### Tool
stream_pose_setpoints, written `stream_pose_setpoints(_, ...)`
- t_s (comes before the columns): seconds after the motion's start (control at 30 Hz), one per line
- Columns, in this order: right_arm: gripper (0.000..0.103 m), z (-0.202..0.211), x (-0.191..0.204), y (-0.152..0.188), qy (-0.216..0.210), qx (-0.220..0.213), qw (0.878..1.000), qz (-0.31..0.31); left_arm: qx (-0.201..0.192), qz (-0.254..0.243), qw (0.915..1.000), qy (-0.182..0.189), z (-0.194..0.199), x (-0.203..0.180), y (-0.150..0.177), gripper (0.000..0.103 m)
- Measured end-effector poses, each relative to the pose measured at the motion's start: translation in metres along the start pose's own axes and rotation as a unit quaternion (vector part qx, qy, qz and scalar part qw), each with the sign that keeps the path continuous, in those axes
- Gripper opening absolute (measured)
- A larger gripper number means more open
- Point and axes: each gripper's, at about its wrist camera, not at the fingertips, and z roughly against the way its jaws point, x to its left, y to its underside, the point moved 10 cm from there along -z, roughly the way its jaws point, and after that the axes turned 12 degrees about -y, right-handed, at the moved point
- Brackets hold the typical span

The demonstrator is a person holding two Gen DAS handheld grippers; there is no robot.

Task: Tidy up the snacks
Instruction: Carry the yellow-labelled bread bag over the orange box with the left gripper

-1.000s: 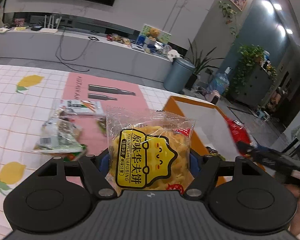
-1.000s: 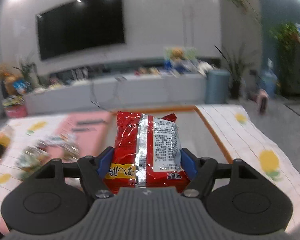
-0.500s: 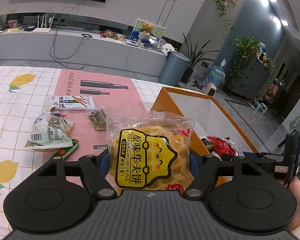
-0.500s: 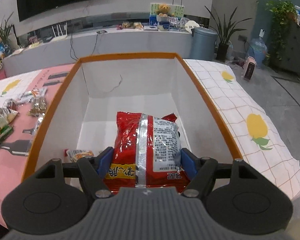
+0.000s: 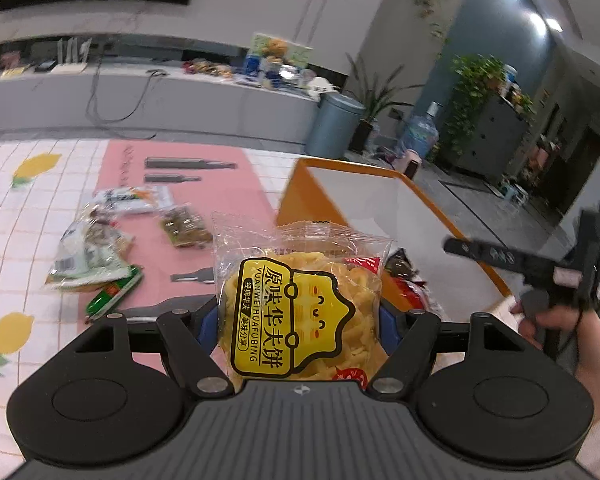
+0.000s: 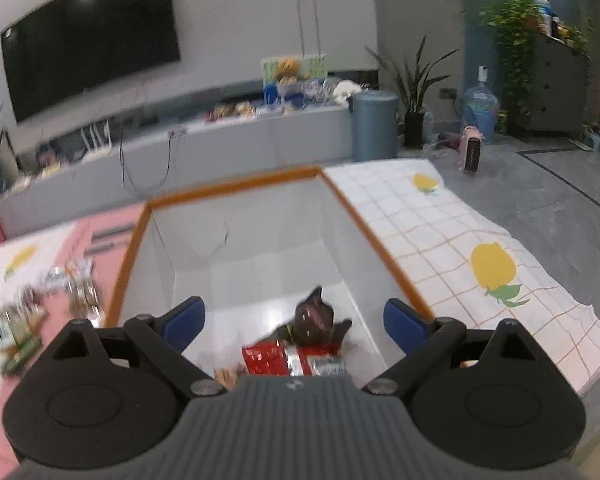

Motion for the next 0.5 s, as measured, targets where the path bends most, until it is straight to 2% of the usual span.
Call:
stream_pose_setpoints(0.1,0.094,0.007,-0.002,-0.009,0.001,-0.019,1.000,-0.009,-0.010,-0.030,0.9994,0.015,0.008,-0.029,-0.004,0.084)
stream_pose_setpoints(0.2,0.094,0.016,-0.008,-0.015,0.002,-0.036,0.999,-0.032,-0.001,-0.052,0.9981,0.034,0.005,-0.063,-0.006,0.084)
stream_pose_setpoints(0.37,0.095,0.030,-0.017,-0.020,-0.030,-0.063,0.993,-0.097,0.004,-0.075,0.9965,0.037,-0.017,-0.112,-0.015,0.084)
stream_pose_setpoints(0.5,0.095,0.045,-0.028,-0.028,0.003,-0.093,0.991,-0.091,0.017,-0.088,0.9955,0.033,-0.045,-0.143,-0.017,0.084)
